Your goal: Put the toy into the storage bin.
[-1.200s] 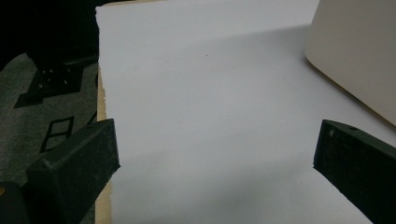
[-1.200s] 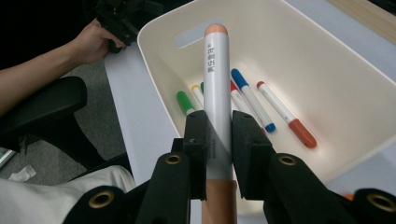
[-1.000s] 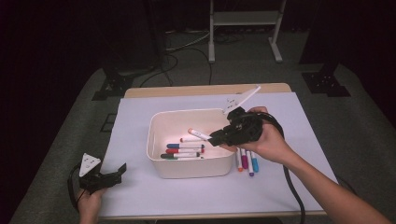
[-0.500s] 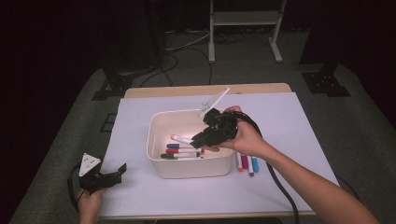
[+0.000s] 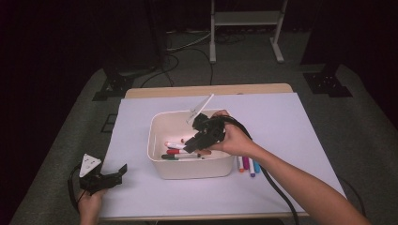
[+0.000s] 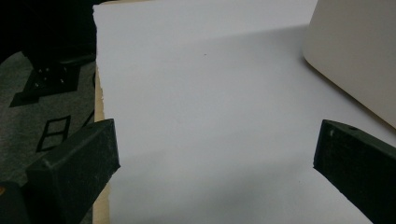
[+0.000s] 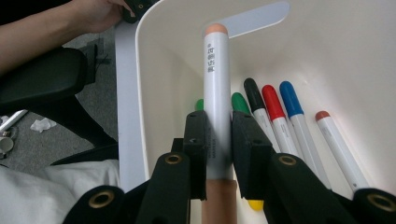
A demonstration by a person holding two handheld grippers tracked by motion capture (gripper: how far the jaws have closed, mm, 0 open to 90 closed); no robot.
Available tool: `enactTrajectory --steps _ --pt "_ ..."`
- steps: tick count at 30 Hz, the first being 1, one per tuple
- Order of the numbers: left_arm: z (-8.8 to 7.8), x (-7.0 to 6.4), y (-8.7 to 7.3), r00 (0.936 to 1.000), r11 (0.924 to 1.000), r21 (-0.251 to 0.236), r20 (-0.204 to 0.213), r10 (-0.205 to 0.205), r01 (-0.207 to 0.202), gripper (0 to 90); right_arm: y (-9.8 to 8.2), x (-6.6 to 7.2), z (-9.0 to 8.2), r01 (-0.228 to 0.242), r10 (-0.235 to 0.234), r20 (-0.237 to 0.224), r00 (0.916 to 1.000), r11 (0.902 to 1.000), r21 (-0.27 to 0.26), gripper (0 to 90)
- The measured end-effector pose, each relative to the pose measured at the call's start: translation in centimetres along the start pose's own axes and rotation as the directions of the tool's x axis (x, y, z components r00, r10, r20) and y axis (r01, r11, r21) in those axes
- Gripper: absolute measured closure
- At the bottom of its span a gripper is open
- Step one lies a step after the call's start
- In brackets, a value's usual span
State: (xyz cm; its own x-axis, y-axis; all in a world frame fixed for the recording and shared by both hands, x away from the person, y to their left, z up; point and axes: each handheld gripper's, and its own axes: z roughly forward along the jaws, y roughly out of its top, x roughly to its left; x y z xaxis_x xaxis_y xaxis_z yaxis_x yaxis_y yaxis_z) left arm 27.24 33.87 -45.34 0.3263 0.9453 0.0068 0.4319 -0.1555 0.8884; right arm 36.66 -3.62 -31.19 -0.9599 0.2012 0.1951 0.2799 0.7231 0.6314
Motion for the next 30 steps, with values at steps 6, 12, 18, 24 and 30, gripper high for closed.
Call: enactTrajectory --steps 6,12,18,24,30 --pt "0.0 0.0 0.0 1.0000 1.0000 -0.003 0.001 0.000 0.000 0.0 0.4 -0.3 1.6 0.010 -0.009 -0.013 0.9999 0.9996 0.025 75.8" --pt "0.0 0.0 0.0 1.0000 1.0000 -0.002 0.002 -0.001 0.001 0.0 0.7 -0.5 2.9 0.018 -0.017 -0.027 0.9995 0.9991 0.039 75.8" --pt "0.0 0.0 0.0 1.0000 1.0000 -0.007 0.003 -0.003 0.003 0.0 0.8 -0.6 4.0 0.022 -0.021 -0.030 0.9993 0.9982 0.056 75.8" --pt "-0.1 0.0 0.0 1.0000 0.9999 -0.009 0.003 -0.005 0.005 0.0 0.9 -0.5 4.7 0.032 -0.030 -0.023 0.9993 0.9963 0.080 75.7" --pt "-0.1 0.0 0.0 1.0000 0.9999 -0.009 0.003 -0.005 0.005 0.0 0.9 -0.5 4.9 0.029 -0.028 -0.009 0.9996 0.9953 0.092 75.4"
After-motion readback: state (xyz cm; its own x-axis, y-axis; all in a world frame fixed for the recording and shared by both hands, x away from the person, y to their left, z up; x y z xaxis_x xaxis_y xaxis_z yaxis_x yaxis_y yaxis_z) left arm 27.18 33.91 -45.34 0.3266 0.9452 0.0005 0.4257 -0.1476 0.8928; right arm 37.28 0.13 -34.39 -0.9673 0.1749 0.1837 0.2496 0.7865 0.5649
